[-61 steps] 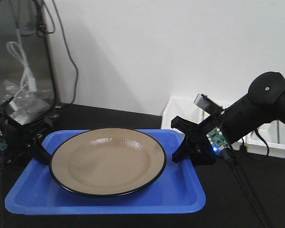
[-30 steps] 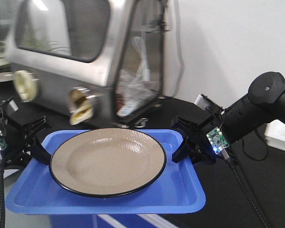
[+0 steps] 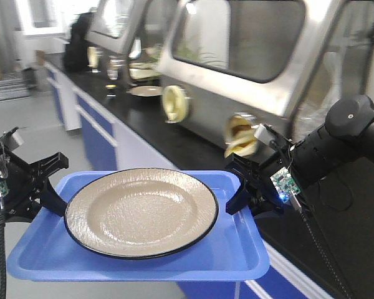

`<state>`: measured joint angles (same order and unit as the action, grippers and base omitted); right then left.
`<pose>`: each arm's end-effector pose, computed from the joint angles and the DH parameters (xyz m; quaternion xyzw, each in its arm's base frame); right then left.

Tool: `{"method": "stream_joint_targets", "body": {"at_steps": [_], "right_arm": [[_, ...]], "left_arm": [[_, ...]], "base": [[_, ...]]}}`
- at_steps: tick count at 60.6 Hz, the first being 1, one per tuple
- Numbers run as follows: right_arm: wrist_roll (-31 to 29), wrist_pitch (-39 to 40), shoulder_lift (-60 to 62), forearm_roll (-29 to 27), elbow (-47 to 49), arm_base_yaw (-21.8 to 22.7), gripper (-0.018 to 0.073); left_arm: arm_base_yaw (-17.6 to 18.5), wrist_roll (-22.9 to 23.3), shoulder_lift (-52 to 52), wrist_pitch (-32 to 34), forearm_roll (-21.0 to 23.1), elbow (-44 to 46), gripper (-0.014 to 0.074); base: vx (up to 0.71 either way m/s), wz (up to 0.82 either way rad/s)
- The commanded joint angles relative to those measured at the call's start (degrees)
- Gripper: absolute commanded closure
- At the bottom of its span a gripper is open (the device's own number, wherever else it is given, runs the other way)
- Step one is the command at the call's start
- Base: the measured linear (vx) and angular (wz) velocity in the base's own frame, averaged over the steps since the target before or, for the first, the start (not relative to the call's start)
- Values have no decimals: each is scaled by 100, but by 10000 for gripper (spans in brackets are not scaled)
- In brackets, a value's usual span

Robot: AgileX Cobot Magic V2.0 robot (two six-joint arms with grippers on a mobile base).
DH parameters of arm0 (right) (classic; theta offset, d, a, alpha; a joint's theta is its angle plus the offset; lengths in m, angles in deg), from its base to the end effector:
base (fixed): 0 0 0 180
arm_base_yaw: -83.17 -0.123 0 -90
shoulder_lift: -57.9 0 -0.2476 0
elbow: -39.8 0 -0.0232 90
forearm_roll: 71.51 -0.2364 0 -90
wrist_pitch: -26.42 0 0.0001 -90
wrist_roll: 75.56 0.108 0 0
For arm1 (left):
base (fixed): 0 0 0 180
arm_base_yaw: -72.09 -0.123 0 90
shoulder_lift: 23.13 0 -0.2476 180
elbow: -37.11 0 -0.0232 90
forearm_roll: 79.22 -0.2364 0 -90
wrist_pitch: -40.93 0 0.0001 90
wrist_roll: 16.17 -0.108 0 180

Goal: Place disk in tray to left cabinet
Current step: 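Hold the tray level with both grippers while the base turns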

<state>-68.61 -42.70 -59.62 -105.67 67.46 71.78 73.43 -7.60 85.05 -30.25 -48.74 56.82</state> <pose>0.3705 0.1325 0.2829 0.0164 0.9412 0.3130 0.1261 0.3487 -0.0600 0.3006 -0.0993 0.9453 -0.2736 0.1474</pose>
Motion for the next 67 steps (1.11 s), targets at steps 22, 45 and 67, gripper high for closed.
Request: {"method": "stream_joint_targets", "body": {"at_steps": [22,45,67], "right_arm": [[-21,76,414,-1281,203,-186,560],[-16,71,414,-1276,203,-186,560],[-16,65,414,-1259,203,-186,560]], "left_arm": [[184,146,-338,-71,1323,227,596],[184,146,-338,-71,1323,227,596],[184,146,-338,-70,1323,227,596]], "base": [[12,61],[22,53],[33,31]]}}
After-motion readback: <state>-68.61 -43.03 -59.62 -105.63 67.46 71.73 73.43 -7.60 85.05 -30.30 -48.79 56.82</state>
